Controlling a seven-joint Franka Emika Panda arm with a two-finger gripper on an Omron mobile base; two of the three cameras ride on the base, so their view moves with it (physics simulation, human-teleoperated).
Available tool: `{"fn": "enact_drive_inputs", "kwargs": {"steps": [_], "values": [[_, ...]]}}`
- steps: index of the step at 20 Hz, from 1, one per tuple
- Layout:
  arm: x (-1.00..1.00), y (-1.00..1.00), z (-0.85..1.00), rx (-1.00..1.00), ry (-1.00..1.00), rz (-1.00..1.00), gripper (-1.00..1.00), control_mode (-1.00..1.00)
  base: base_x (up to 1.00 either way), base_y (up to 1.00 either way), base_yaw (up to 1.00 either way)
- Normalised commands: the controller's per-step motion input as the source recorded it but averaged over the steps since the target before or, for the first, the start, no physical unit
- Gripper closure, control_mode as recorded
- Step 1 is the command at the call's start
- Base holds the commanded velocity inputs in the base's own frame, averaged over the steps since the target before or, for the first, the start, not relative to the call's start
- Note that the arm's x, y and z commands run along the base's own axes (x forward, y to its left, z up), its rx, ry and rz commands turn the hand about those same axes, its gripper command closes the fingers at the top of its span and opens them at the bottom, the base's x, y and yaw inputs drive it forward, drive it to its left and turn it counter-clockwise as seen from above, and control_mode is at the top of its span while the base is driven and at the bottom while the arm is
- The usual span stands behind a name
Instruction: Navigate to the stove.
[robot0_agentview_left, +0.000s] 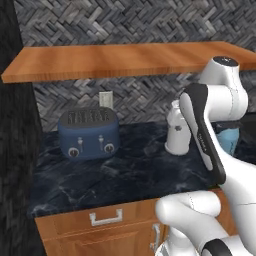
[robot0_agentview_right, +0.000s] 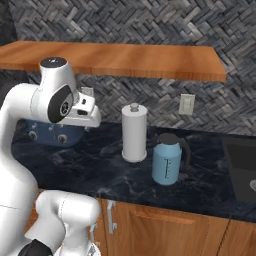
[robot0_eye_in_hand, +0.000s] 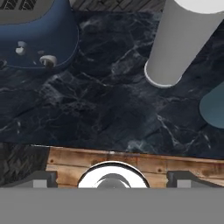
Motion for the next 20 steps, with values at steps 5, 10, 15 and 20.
{"fn": "enact_drive_inputs", "kwargs": {"steps": [5,10,15,20], "values": [[0.0,0.0,0.0,0.0,0.0,0.0,-1.0,1.0,-0.85,-0.59,-0.16],[0.0,0.0,0.0,0.0,0.0,0.0,-1.0,1.0,-0.32,-0.6,-0.64],[0.0,0.0,0.0,0.0,0.0,0.0,-1.0,1.0,-0.16,-0.05,-0.87],[0.0,0.0,0.0,0.0,0.0,0.0,-1.0,1.0,-0.17,0.0,-0.92]]}}
